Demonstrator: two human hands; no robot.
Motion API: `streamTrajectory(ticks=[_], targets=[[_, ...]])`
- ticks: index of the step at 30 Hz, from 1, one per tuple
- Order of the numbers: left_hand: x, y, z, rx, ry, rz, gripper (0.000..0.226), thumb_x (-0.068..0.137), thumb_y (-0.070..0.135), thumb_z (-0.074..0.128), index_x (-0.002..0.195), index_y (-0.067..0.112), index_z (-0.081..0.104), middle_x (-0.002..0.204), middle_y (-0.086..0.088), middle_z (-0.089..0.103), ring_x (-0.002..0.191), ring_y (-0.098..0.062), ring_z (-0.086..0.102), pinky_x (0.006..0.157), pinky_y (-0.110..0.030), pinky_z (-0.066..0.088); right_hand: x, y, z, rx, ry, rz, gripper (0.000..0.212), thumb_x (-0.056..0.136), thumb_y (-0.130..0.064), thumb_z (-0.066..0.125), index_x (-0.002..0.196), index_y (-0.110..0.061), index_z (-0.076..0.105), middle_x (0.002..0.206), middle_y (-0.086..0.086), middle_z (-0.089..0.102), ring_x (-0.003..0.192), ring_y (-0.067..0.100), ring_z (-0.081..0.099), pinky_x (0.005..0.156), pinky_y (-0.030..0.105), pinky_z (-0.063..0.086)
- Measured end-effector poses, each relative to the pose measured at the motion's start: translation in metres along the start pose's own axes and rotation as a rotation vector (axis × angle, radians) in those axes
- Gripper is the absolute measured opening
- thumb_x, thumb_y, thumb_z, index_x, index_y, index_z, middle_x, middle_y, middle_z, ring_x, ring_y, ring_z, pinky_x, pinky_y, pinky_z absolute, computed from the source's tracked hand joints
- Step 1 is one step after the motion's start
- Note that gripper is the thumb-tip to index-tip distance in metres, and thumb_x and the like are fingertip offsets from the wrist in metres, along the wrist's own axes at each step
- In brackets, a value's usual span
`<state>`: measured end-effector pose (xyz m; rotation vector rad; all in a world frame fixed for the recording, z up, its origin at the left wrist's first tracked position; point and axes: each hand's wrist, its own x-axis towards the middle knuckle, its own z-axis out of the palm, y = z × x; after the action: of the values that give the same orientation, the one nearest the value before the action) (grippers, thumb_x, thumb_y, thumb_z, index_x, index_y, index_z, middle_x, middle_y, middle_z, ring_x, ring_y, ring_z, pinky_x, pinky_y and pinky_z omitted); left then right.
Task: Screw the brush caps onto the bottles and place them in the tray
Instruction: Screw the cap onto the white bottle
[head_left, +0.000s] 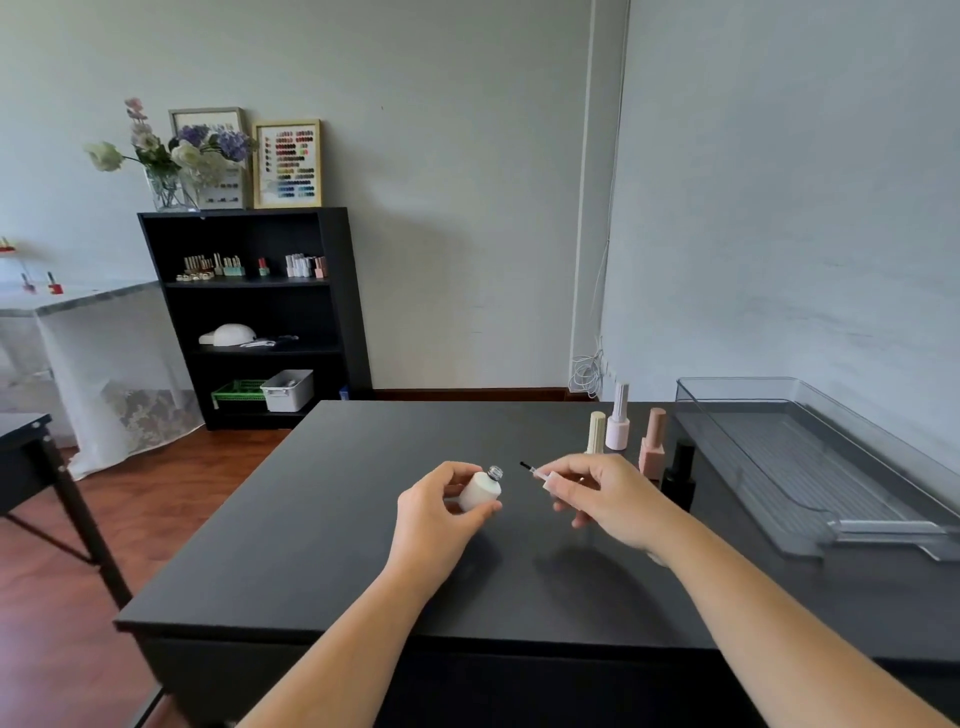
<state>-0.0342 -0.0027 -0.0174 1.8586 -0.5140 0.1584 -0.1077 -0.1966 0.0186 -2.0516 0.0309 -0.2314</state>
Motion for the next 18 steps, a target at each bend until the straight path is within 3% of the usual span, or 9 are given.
streamTrajectory(ticks=[5,11,15,18], targets=[[-0.004,-0.002,-0.005,0.079,-0.009,0.058,0.033,0.071,0.018,0.079,0.099,0.03,0.065,0.096,0.014,0.065,0.088,-0.003,0.061,0.072,-0.011,0.05,-0.006,0.014,0.023,0.137,0.131,-0.001,0.022,0.094,-0.026,0.053,0.094,-0.033,0.073,0.067,-0.01,0.058,0.057,-0.001,0.051,0.054,0.014,0.042],[-0.005,-0.003,-0.006,0.142,-0.057,0.094,0.035,0.071,0.016,0.079,0.098,0.033,0.065,0.098,0.017,0.063,0.092,-0.003,0.059,0.074,-0.012,0.049,-0.013,0.026,0.033,0.267,0.255,-0.037,0.014,0.088,-0.025,0.063,0.085,-0.032,0.074,0.066,-0.009,0.065,0.057,0.002,0.053,0.058,0.02,0.043],[-0.005,-0.004,-0.006,0.186,-0.083,0.128,0.034,0.071,0.016,0.078,0.098,0.034,0.066,0.099,0.018,0.063,0.094,-0.001,0.057,0.079,-0.014,0.049,-0.013,0.028,0.033,0.201,0.258,-0.05,0.009,0.085,-0.031,0.064,0.085,-0.032,0.074,0.064,-0.01,0.064,0.058,0.003,0.053,0.062,0.022,0.043],[-0.005,-0.004,-0.006,0.193,-0.084,0.14,0.035,0.071,0.016,0.078,0.1,0.033,0.066,0.1,0.018,0.063,0.094,0.0,0.057,0.079,-0.013,0.048,-0.015,0.029,0.035,0.109,0.246,-0.051,0.008,0.083,-0.034,0.066,0.085,-0.036,0.073,0.065,-0.019,0.066,0.061,-0.003,0.055,0.061,0.014,0.041]])
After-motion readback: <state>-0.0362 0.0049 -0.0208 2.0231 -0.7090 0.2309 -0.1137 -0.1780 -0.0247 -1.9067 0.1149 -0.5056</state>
